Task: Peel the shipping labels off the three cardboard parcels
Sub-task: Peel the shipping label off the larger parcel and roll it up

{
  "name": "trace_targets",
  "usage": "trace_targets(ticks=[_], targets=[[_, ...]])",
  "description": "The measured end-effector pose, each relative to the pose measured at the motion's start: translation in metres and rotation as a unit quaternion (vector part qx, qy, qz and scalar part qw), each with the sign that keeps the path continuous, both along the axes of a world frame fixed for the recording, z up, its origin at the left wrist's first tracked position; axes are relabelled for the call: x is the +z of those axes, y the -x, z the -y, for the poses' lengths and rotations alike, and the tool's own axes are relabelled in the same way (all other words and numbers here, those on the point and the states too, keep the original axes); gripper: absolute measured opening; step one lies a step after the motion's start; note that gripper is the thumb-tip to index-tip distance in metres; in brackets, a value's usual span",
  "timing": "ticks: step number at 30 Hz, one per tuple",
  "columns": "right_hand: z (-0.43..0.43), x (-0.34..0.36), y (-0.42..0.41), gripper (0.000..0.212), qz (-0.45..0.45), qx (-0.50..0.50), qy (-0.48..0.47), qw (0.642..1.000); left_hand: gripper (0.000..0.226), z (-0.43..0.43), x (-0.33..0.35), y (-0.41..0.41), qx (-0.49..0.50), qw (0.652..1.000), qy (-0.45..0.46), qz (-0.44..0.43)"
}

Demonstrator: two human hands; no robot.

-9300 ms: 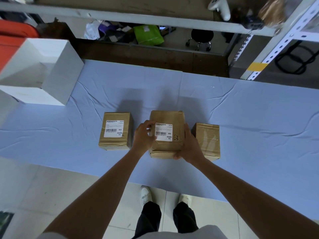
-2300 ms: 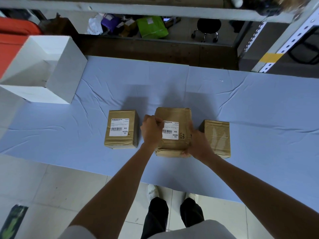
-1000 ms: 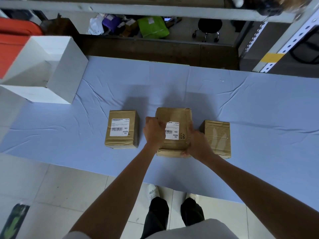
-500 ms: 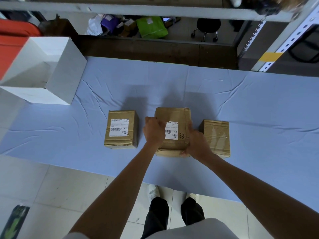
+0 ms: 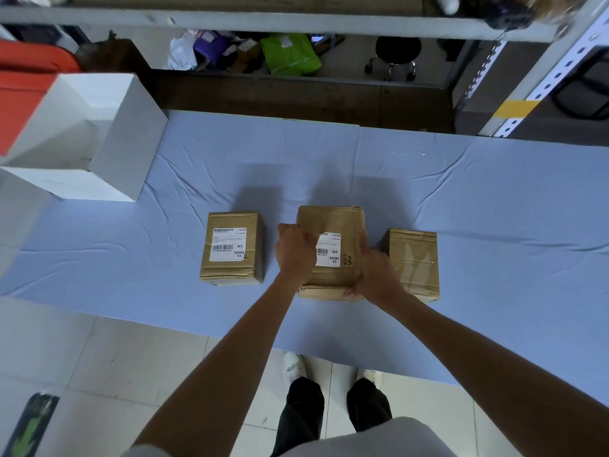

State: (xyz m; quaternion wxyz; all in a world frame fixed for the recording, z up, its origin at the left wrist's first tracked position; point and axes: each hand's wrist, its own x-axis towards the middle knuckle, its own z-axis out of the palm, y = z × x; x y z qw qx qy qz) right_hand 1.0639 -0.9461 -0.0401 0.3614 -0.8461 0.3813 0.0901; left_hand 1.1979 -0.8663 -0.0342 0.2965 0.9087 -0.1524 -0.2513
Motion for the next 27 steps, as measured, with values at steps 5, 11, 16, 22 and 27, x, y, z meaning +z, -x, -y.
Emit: trace_targets(ticks=[5, 11, 16, 22, 27], targets=[[-0.0004, 0.0005, 0.0012, 0.134, 0.004, -0.001, -0.012, 1.0, 0.029, -0.0004, -0.0006, 0.0006, 0.004, 1.0, 0.008, -0.015], [0.0, -0.0004, 0.0008, 0.136, 0.002, 0.005, 0.0, 1.0, 0.033, 0.0003, 0.001, -0.0047, 0.005, 0.999, 0.003, -0.034], [0.0013, -0.001, 0.0009, 0.135, 0.004, 0.017, 0.011, 1.0, 0.029, 0.0003, 0.0006, -0.0057, -0.004, 0.999, 0.003, -0.034], [0.0022, -0.0009, 0.0006, 0.137, 0.001, 0.021, 0.014, 1.0, 0.03, -0.0005, -0.0014, -0.0072, -0.007, 0.999, 0.009, -0.052], [0.0023, -0.0018, 0.0015, 0.137, 0.003, 0.018, 0.021, 1.0, 0.029, -0.001, -0.0017, -0.0069, -0.009, 0.998, 0.018, -0.053]])
